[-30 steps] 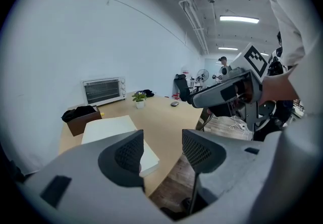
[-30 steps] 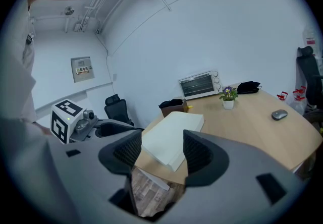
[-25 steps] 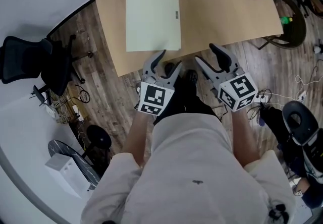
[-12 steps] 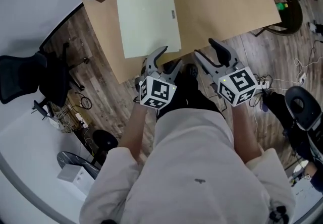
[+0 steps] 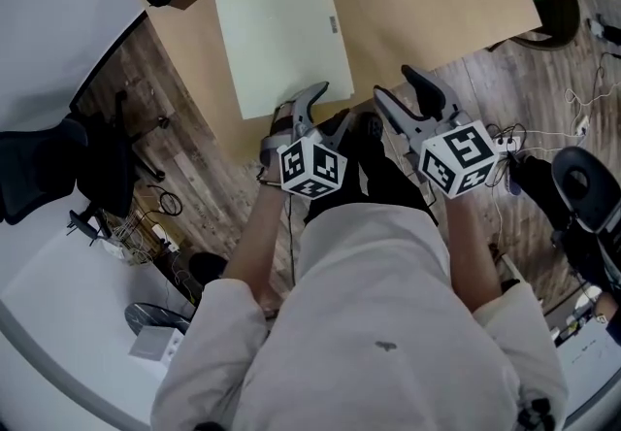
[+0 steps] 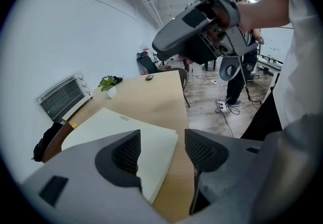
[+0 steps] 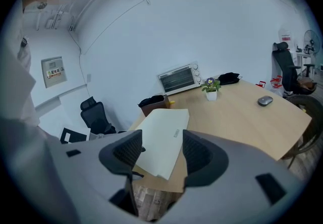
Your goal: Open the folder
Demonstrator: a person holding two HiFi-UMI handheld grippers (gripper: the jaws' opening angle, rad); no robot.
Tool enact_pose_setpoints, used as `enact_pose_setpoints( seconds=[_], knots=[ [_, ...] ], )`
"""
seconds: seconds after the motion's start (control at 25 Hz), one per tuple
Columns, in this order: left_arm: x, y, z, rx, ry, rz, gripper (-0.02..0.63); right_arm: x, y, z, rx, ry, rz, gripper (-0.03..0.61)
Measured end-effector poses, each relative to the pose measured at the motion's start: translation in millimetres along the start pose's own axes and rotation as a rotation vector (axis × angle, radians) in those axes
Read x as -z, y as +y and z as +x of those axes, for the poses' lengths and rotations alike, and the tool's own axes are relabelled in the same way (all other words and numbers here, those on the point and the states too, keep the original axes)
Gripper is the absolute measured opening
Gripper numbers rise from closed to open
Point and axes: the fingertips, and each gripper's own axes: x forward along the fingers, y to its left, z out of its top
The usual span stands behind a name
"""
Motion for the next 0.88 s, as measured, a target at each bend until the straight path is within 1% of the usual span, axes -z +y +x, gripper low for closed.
enact_pose_setpoints(
  seconds=[0.16,0.36,0.56,0.72,0.88],
  knots=[
    [8.1,-3.2,7.7,0.035,0.012,0.055,0.264,3.1,-1.3,-1.4,0.034,-0.016,0.036,0.242],
    [15.4,-7.2,18.3,0.048,0.059,0.183,0.267,9.8,-6.1,-3.0,0.064,-0.025,0.074,0.241],
    [20.0,-11.4,29.2,0.07,0.08,0.232,0.267,7.1,-10.3,-2.5,0.067,-0.037,0.088,0.238],
    [27.2,-10.1,35.9,0.052,0.101,0.283,0.267,7.4,-13.0,-2.8,0.07,-0.033,0.096,0.236],
    [30.0,-7.3,40.5,0.03,0.107,0.314,0.267,9.4,-15.9,-2.9,0.072,-0.024,0.097,0.236]
  ],
)
